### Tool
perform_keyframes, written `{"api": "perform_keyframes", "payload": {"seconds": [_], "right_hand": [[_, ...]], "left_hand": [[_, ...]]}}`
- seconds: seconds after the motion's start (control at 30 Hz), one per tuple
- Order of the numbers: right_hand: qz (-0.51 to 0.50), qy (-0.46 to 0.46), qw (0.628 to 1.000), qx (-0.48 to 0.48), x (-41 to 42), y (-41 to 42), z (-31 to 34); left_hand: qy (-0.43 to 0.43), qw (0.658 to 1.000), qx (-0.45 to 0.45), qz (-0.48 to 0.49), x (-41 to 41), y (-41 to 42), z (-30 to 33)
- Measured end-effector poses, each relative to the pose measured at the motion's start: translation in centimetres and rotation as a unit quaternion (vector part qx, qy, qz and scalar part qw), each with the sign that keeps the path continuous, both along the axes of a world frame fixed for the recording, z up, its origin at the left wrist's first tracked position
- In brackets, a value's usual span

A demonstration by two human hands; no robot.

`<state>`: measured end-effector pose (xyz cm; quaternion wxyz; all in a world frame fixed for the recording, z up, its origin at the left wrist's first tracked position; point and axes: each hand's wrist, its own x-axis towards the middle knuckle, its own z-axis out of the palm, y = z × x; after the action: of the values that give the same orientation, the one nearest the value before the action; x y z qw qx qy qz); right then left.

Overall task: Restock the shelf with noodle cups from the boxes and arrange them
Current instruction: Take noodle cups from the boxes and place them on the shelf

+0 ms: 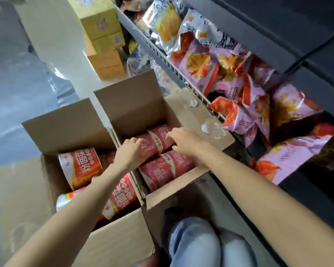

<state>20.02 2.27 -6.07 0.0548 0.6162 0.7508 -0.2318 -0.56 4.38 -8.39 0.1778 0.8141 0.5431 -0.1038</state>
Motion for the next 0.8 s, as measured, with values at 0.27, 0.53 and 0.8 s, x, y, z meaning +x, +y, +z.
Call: {"api": "perform_keyframes", "payload": {"seconds": [0.27, 0.53, 0.8], "right_hand": [[0.221, -0.166, 0.955, -0.105, -1.1, 3.8, -12.5], [0.222, -0.208, 0.931, -0.201, -0.1, 2.3, -17.5], [0.245, -0.144, 0.955, -0.088, 0.5, 2.4, -14.1]], "left_hand": [[0.065, 0.995, -0.070, -0.020, 3.6, -0.4, -9.2], [0.064, 0.987, -0.140, 0.048, 5.0, -0.6, -12.9], [0.072, 0.994, -0.074, 0.028, 4.2, -0.5, -11.1]]}}
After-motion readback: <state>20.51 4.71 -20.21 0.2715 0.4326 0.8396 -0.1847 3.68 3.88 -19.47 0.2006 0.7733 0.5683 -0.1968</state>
